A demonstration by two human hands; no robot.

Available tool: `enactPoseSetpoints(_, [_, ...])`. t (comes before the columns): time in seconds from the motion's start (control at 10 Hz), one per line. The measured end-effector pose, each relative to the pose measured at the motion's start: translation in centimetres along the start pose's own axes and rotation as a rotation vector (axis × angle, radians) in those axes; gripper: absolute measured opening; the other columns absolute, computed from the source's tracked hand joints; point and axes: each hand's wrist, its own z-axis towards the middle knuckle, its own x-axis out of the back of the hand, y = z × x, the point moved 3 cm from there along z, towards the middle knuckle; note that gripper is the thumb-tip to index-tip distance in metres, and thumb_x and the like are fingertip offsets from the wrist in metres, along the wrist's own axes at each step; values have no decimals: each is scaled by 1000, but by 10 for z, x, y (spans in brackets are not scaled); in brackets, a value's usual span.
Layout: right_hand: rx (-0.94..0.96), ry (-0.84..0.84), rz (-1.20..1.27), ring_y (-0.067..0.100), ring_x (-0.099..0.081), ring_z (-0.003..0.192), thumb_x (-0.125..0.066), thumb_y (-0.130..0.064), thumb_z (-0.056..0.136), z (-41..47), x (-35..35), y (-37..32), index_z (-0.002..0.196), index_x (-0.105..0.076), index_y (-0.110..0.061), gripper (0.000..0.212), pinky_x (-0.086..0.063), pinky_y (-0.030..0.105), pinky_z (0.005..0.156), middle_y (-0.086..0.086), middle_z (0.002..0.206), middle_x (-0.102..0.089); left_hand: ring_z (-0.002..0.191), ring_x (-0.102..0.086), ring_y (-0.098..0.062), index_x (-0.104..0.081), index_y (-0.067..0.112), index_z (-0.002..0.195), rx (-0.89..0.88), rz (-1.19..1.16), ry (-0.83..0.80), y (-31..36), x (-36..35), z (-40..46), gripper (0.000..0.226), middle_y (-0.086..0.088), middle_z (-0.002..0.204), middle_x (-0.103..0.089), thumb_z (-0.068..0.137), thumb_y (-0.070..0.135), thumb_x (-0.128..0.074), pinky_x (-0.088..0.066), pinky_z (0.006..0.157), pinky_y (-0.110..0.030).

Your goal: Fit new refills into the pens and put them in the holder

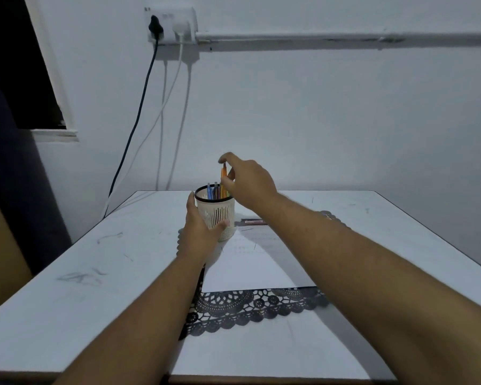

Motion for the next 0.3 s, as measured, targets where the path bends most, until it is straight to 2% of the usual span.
enactPoseSetpoints(0.1, [-14,-80,-63,21,-67,104,-52,-28,101,-5,-12,2,122,-74,-25,29,-55,36,85,-3,113,-75,130,-57,-20,-12,45,153,-8,0,2,2,0,0,112,9,144,-56,67,45,-83,-49,106,-56])
enactPoseSetpoints(0.2, [-9,-78,-23,19,-59,120,-50,-26,104,-14,-10,2,140,-63,-24,39,-49,37,96,-2,130,-67,134,-54,-21,-13,44,154,-36,2,2,2,1,-3,107,4,149,-52,76,32,-85,-47,109,-55])
enactPoseSetpoints(0.3, [-58,9,93,14,-59,116,-51,-25,104,-25,1,19,141,-60,-21,38,-50,35,95,-4,128,-64,146,-37,-29,-6,37,159,-66,75,98,13,3,-6,117,-5,158,-38,73,41,-85,-37,115,-60])
